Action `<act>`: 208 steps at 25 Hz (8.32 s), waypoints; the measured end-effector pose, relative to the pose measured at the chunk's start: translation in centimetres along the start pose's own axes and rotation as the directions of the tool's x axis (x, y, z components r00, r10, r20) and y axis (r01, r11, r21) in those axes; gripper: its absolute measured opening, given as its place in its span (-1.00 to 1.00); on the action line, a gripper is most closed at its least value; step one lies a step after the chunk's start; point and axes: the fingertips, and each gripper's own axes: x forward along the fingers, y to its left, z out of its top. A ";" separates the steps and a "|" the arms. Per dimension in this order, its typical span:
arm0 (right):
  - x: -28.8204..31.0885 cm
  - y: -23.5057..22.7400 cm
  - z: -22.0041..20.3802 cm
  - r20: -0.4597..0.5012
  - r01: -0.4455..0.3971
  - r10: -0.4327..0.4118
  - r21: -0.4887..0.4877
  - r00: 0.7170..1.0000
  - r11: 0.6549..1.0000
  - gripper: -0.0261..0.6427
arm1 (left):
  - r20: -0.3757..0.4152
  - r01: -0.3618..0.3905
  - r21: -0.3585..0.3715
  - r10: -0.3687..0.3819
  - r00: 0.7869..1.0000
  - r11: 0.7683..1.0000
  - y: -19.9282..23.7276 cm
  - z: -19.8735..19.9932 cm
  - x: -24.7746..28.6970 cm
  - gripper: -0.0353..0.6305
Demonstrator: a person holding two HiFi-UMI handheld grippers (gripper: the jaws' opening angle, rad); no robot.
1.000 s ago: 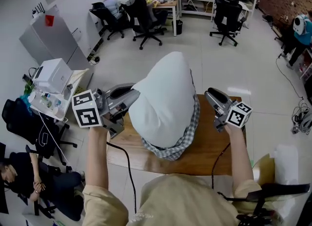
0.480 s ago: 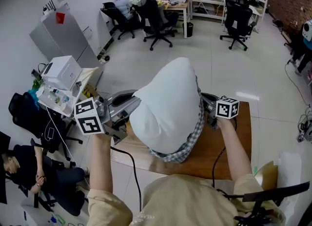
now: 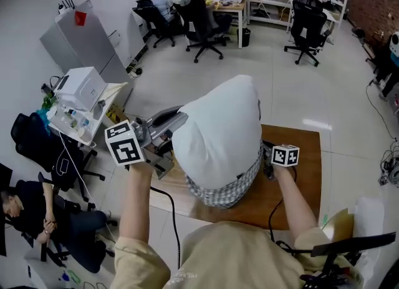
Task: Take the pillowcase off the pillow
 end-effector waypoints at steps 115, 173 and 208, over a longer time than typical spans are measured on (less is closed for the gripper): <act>-2.3 23.6 -11.3 -0.146 -0.145 0.108 -0.279 0.983 0.949 -0.64 | 0.159 0.198 -0.076 -0.184 0.970 0.977 3.1 4.4 4.5 -0.85; 3.1 -11.7 -9.8 -0.164 0.205 -0.174 0.194 0.971 0.959 -0.85 | 0.154 0.143 -0.016 -0.139 0.978 0.990 -2.2 -0.1 -0.9 -0.86; 1.1 10.3 -25.9 -0.441 -0.105 -0.014 -0.244 0.897 0.964 -0.90 | 0.415 0.197 -0.199 -0.100 0.904 0.960 7.8 9.4 -2.1 -0.86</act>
